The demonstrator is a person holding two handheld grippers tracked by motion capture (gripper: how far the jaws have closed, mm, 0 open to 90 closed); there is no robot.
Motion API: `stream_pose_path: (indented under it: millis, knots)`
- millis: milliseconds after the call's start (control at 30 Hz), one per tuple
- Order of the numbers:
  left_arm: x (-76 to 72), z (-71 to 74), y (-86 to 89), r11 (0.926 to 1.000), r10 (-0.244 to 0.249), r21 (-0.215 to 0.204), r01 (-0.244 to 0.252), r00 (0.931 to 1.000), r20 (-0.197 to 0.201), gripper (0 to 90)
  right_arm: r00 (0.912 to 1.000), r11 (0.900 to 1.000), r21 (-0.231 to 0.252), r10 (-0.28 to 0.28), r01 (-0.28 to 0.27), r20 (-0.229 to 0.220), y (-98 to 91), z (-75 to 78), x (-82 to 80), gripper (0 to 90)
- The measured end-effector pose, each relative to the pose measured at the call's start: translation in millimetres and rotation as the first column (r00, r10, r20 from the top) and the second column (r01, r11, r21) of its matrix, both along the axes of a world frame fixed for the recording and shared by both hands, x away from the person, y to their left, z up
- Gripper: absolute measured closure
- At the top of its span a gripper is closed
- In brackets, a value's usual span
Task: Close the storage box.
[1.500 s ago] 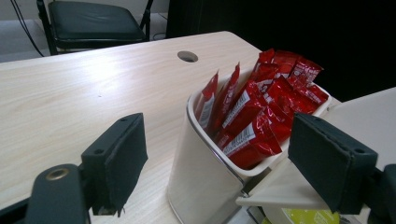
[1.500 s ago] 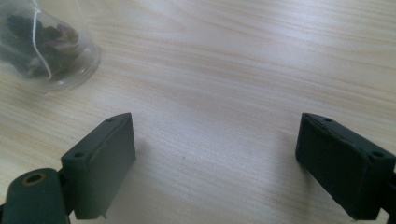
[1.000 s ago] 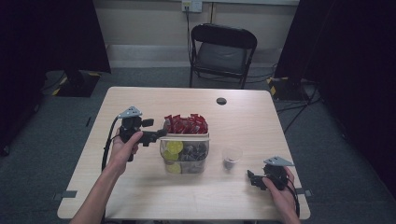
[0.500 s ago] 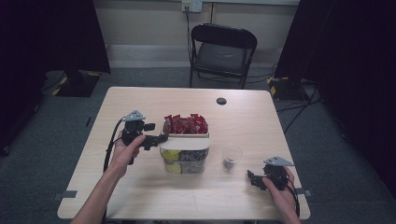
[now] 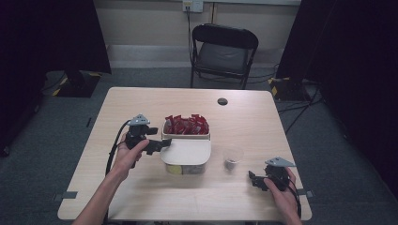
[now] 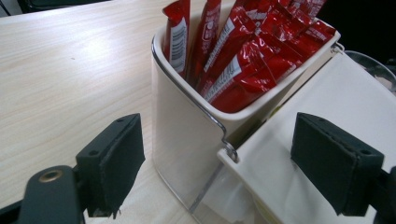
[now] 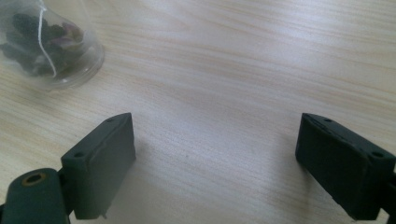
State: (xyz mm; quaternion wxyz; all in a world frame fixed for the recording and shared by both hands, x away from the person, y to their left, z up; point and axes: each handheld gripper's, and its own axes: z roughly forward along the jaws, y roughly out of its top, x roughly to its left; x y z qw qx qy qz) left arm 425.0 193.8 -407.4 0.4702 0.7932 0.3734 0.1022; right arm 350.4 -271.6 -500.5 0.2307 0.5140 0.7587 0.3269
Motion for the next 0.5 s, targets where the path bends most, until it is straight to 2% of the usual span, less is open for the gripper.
stream_pose_path:
  millis: [300, 500]
  knots:
    - [-9.5, 4.2, 11.7, 0.9997, 0.026, -0.003, -0.025, 0.9992, 0.03, 17.2, 1.0, 1.0, 0.0, 0.0, 0.0, 0.0, 0.0, 0.0, 0.0, 11.5]
    - [-17.9, 7.4, 27.5, 0.9989, 0.047, 0.008, -0.047, 0.9981, 0.04, 17.4, 1.0, 1.0, 0.0, 0.0, 0.0, 0.0, 0.0, 0.0, 0.0, 11.5]
